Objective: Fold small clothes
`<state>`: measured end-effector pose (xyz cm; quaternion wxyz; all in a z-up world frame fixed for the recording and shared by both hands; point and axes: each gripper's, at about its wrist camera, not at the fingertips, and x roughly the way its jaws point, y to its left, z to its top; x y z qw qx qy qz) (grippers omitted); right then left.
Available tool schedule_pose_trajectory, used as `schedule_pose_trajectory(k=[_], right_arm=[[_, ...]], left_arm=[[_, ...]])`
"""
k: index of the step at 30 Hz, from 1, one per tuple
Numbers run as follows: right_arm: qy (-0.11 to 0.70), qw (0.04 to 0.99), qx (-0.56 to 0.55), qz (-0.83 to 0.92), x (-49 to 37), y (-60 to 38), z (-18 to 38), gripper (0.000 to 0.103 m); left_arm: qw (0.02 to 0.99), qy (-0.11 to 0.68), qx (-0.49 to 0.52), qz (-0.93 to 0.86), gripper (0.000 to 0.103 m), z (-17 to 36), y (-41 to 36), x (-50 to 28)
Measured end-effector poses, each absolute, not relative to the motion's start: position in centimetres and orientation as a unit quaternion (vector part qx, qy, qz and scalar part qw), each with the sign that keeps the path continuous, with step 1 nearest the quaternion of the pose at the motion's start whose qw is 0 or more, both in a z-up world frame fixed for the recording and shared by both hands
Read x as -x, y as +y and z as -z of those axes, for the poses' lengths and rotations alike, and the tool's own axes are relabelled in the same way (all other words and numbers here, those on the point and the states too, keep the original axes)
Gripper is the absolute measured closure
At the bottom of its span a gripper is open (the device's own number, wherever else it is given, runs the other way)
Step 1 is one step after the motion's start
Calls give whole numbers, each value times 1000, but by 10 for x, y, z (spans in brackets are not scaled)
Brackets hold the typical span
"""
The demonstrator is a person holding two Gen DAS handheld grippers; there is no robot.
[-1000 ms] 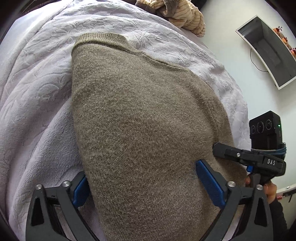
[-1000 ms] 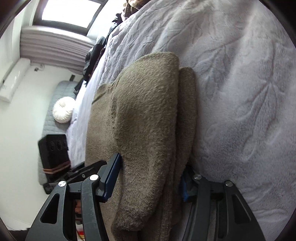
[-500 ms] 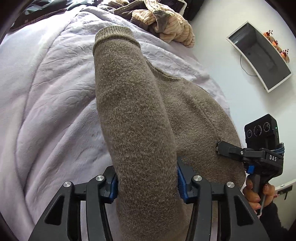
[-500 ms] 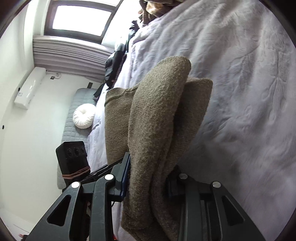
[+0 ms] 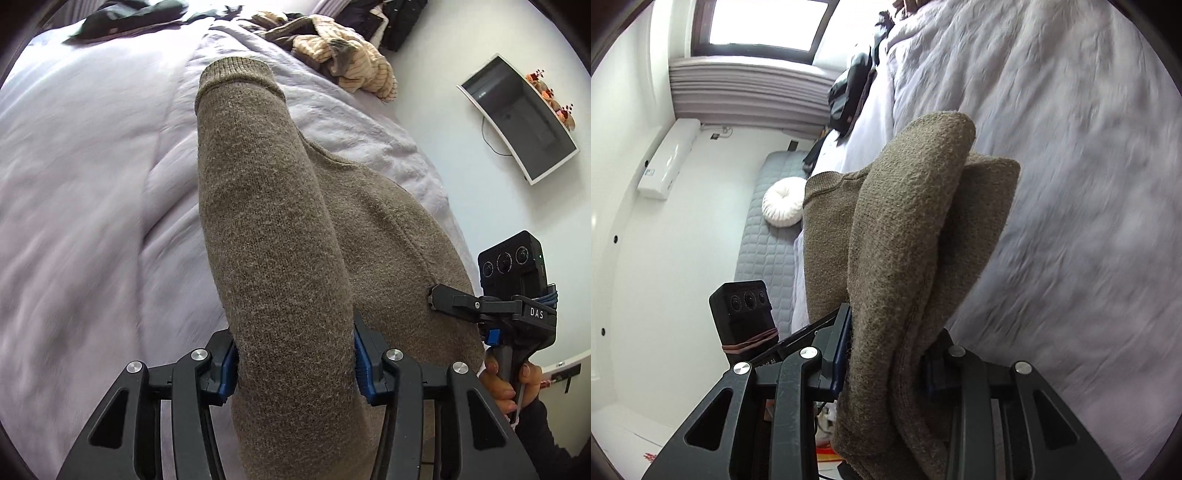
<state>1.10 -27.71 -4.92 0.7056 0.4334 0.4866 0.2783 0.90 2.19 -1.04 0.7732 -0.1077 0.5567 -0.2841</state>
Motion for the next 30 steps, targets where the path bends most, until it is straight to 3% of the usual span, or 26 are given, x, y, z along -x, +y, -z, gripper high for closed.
schedule_pose_trajectory(k=[11,18,21,28,30], right_arm=[[536,719,-386,-218,-5,-226,92,66],[521,765,-348,-146,10,-256,73,66],[503,782,-340,-139,21,-264,58,75],[484,821,-242,-180,39,-222,19,78],[487,828,-207,-184,46,-209,15,78]], left_arm=[[785,574,125,197,51,64,78,34],[832,523,103,155,51,41,116,52],[841,515,87,141,51,38,125,51],[840,517,69,152,51,41,113,68],[843,516,53,143,47,45,110,75]])
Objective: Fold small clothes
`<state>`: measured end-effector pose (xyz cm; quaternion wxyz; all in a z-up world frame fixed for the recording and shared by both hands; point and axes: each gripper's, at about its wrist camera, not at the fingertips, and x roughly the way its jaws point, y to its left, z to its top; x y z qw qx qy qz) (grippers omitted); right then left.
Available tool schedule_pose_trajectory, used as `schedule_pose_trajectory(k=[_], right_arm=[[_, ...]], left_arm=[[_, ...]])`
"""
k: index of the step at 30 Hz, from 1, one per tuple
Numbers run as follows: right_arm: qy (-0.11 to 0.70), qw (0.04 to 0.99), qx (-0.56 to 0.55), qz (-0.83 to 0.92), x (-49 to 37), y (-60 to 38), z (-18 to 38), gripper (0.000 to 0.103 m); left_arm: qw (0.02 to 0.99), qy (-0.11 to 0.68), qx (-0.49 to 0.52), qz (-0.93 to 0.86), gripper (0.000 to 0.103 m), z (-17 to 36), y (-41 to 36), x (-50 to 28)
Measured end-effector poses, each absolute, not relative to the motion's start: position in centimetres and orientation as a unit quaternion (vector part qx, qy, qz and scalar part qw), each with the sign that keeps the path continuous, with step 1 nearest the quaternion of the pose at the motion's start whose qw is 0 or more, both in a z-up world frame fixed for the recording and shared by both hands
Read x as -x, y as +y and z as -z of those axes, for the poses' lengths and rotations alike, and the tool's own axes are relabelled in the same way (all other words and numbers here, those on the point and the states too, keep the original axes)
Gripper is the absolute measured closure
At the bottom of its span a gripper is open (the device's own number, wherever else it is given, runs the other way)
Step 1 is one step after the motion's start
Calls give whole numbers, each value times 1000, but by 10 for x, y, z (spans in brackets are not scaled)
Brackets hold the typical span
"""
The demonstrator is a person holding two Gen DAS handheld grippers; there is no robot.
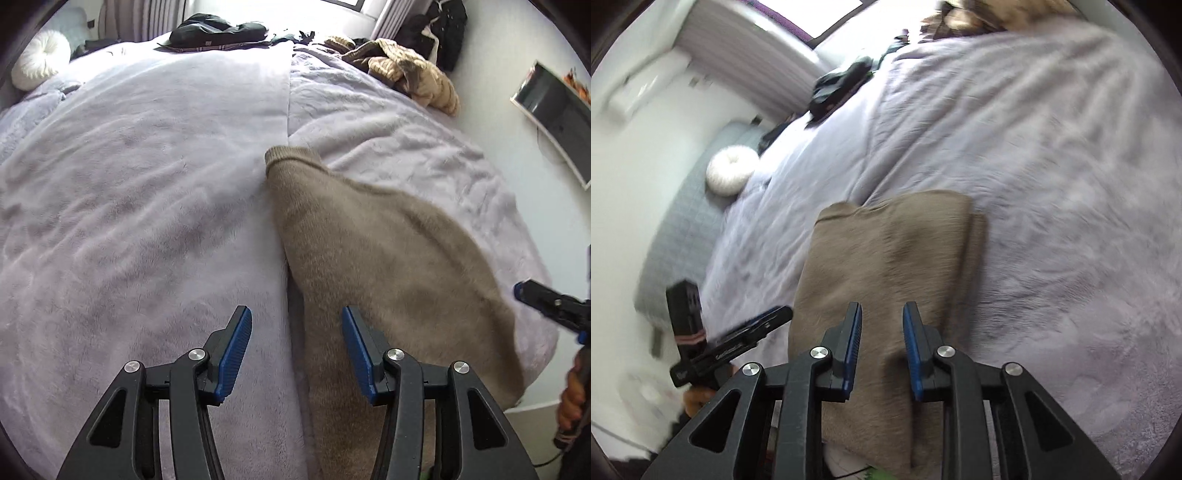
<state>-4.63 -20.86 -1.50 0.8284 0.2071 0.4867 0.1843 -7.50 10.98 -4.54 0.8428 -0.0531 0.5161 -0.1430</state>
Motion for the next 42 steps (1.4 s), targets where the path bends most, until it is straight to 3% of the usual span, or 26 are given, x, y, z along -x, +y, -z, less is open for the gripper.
schedule_pose_trajectory(k=[8,19,26,29,31,33,42], right_arm=[[512,837,-112,-155,81,-183,39,79],[495,832,-219,-124,118,-227,87,80],[486,847,-183,-118,125,-218,82,80],[480,857,-150,-112,130,-210,76,78],[479,860,-141,-106,135,-209,72,77],[482,859,-144,-97,138,-213,70,66],[488,847,-194,-86,144,-224,66,64]], left_arm=[[845,515,61,128,47,53,122,95],[848,510,85,115,47,57,134,133],[849,509,48,132,46,63,119,155],[858,501,19,113,33,67,115,160],[856,503,30,114,33,68,118,159],[854,506,43,116,33,69,121,158],[853,505,52,119,33,71,123,162]])
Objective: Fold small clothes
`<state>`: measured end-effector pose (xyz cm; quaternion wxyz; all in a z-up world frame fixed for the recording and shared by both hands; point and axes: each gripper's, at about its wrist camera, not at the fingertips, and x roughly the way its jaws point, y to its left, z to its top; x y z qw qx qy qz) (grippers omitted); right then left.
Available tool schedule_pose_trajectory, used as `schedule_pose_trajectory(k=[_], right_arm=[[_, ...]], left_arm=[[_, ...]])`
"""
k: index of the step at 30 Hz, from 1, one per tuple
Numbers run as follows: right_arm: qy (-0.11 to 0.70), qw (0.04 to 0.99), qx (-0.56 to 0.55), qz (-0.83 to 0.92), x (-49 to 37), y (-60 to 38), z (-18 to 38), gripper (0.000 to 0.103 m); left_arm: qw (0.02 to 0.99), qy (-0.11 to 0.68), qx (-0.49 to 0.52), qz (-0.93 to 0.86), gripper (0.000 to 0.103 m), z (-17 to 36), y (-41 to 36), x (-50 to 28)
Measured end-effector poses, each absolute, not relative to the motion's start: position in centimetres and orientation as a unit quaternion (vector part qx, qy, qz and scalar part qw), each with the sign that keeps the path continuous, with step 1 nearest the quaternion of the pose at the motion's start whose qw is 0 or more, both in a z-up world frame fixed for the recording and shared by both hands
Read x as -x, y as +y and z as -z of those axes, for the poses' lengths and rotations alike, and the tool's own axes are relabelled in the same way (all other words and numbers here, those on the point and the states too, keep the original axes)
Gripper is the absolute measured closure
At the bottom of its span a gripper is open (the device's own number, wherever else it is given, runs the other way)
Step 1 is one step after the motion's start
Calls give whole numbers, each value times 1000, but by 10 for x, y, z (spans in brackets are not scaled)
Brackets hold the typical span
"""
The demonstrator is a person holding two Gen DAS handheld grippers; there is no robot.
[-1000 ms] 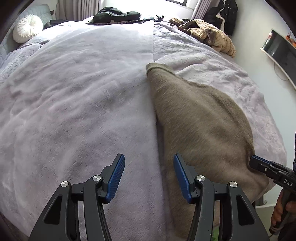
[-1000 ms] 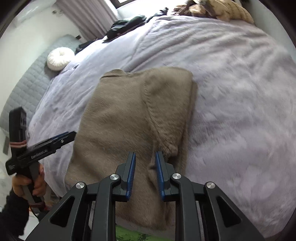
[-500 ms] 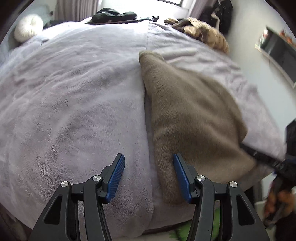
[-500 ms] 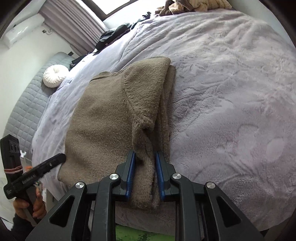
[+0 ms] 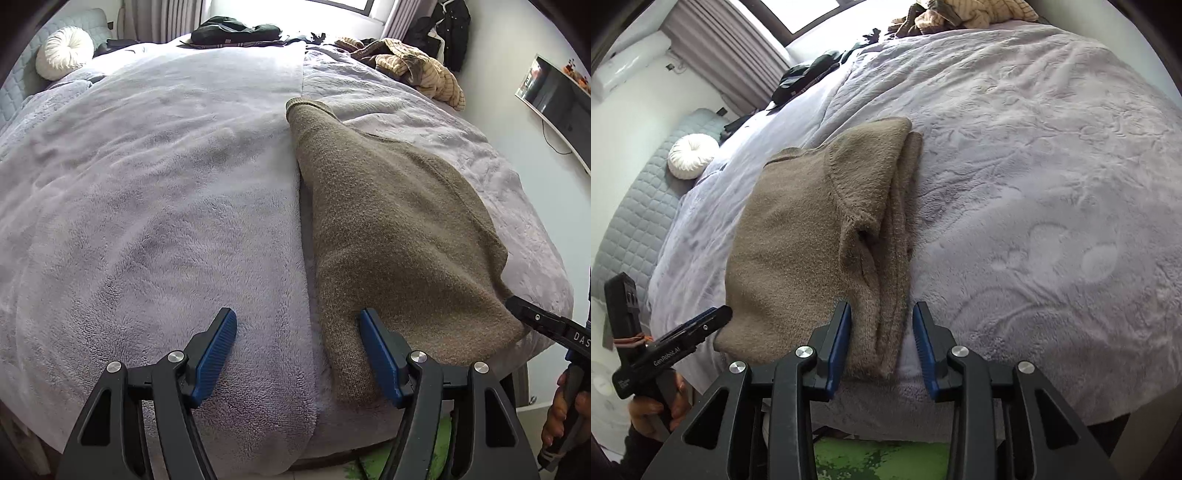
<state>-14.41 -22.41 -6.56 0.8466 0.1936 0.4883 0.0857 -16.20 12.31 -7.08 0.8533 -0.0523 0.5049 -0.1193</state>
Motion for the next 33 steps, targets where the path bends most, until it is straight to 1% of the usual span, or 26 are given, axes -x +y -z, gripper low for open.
schedule_pose_trajectory(k=[4,7,9,12,16,18,22,23,25,27,29,32,33], right_arm=[[486,847,-202,-72,147,-225,59,61],[484,849,-206,-61,148,-227,54,57],[484,849,-203,-56,148,-228,52,52],[486,850,-199,-47,148,-229,48,51],[485,851,-199,-44,146,-229,42,47],[486,850,-198,-43,144,-228,40,41],[496,847,-185,-53,131,-220,32,31],[499,846,-178,-54,127,-217,29,26],[504,846,-164,-57,119,-211,23,24],[508,846,-150,-54,110,-203,17,24],[509,848,-138,-50,104,-196,12,22],[510,849,-129,-52,97,-186,5,21],[511,849,-125,-49,95,-183,4,10]], left_arm=[[852,507,49,121,33,70,123,162],[851,508,48,122,33,69,123,160],[851,508,48,123,33,69,123,160],[850,510,49,122,33,69,123,159],[849,512,47,120,33,64,122,157],[850,511,42,119,33,61,121,156],[858,501,35,111,33,45,119,150],[860,498,34,108,33,40,118,147],[865,490,30,101,32,29,114,142],[870,483,24,93,1,21,110,138],[880,466,19,91,1,10,105,138],[880,466,16,94,1,2,96,135],[879,466,16,94,1,1,94,134]])
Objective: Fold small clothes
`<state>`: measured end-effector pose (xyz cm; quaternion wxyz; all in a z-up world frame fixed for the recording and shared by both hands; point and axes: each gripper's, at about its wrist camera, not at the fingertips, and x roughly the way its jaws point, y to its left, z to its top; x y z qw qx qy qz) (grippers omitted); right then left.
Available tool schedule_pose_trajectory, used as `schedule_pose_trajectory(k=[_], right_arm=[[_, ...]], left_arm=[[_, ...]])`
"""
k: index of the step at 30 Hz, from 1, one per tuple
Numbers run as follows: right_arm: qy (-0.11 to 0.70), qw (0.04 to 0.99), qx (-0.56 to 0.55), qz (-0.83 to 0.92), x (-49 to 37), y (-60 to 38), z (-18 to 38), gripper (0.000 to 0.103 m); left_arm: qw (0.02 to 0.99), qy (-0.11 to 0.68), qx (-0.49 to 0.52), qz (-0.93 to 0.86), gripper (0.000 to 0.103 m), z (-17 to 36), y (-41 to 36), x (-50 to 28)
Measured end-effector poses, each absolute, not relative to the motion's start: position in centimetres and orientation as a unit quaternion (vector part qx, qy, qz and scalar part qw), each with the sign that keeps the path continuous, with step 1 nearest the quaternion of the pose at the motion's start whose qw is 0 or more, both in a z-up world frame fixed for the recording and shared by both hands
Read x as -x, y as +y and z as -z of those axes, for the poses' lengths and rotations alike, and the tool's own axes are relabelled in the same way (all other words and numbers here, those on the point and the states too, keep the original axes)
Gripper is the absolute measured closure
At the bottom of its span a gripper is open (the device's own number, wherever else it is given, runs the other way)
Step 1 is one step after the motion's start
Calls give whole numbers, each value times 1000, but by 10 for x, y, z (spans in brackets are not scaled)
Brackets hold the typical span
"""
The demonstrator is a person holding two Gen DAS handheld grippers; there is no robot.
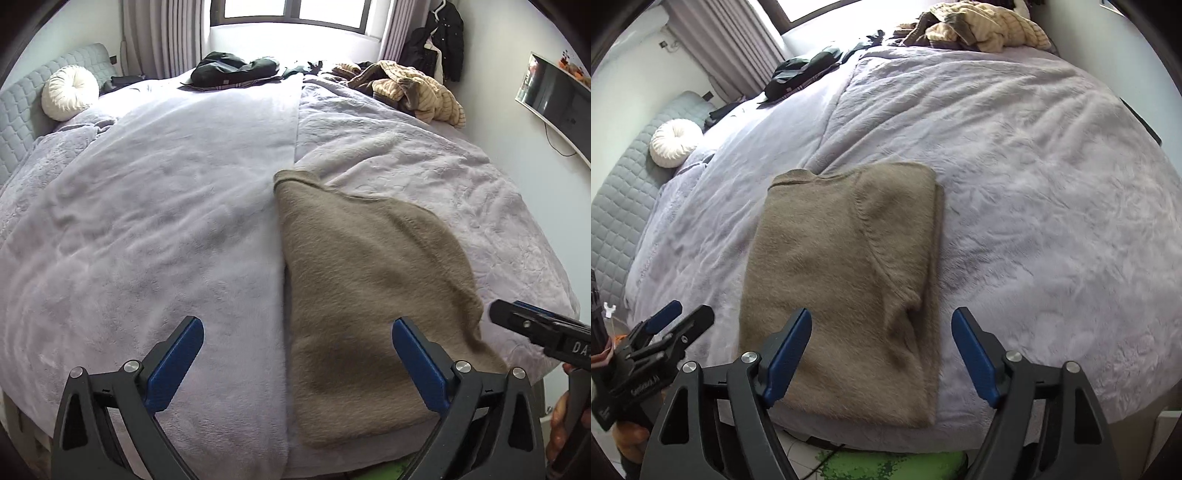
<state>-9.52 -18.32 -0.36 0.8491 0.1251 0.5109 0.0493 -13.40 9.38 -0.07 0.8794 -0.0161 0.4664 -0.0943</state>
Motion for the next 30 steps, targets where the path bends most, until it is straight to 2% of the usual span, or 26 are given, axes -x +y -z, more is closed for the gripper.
schedule_pose_trajectory(k=[2,13,30], right_arm=[[507,854,-109,-42,94,-177,0,0],[516,855,-57,-2,85,-160,-4,0],[522,852,-39,18,86,-154,0,0]], left_arm=[[879,468,14,91,1,0,89,133],[877,476,-7,57,1,-1,75,128],[866,498,-20,44,1,12,70,125]])
